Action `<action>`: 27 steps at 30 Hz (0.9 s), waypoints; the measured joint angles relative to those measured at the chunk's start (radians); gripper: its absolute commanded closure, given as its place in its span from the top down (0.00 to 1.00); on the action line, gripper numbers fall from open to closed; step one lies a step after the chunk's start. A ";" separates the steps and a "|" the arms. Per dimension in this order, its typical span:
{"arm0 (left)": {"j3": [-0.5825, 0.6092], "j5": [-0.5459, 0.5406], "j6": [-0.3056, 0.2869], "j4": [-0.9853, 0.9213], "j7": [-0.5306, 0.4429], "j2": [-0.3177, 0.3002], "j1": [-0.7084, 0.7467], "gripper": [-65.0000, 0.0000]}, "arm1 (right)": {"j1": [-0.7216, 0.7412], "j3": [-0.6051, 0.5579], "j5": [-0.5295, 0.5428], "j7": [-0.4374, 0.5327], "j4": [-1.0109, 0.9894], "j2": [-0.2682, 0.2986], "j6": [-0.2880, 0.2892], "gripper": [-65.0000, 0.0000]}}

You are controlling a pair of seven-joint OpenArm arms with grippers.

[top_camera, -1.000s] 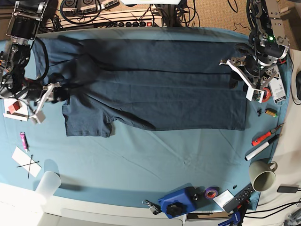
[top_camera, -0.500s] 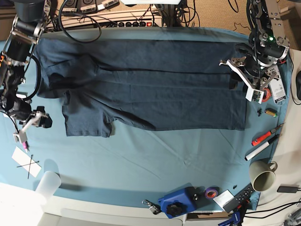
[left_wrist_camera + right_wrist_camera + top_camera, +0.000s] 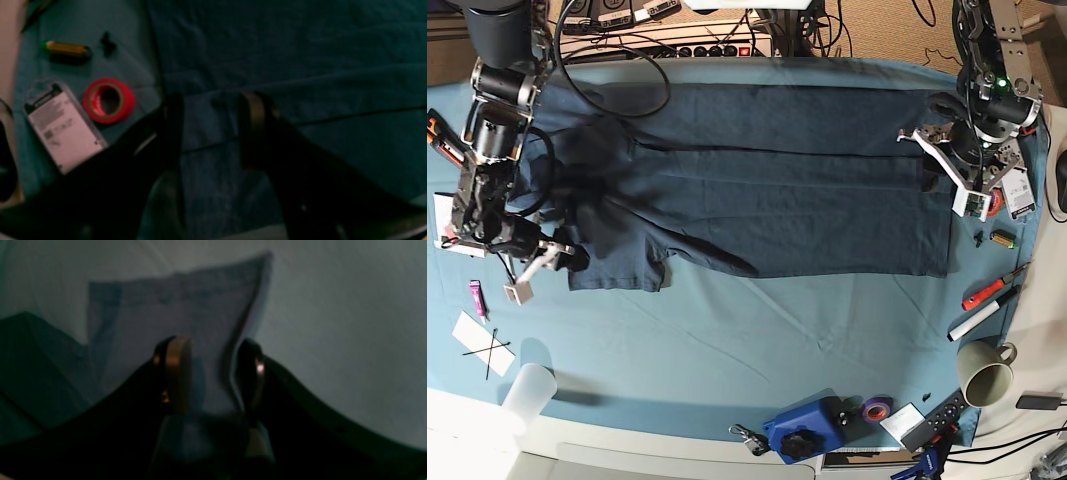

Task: Fold the T-shirt properly
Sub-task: 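Grasp the sleeve and hem corner with the right gripper and tuck inward, then grasp the hem edge with both grippers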

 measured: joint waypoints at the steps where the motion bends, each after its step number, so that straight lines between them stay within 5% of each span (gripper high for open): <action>1: 0.000 0.000 0.000 0.000 -0.010 0.000 0.000 0.42 | 0.000 0.000 0.000 0.001 0.000 -0.008 0.000 0.37; 9: 0.002 0.000 -0.011 -0.061 -0.040 0.001 -0.061 0.42 | 0.003 0.002 0.003 -0.009 0.000 -0.022 -0.001 0.37; 27: 0.001 -0.028 -0.182 -0.819 0.048 -0.064 -0.612 0.42 | 0.006 0.005 0.012 -0.048 0.001 -0.024 0.001 0.37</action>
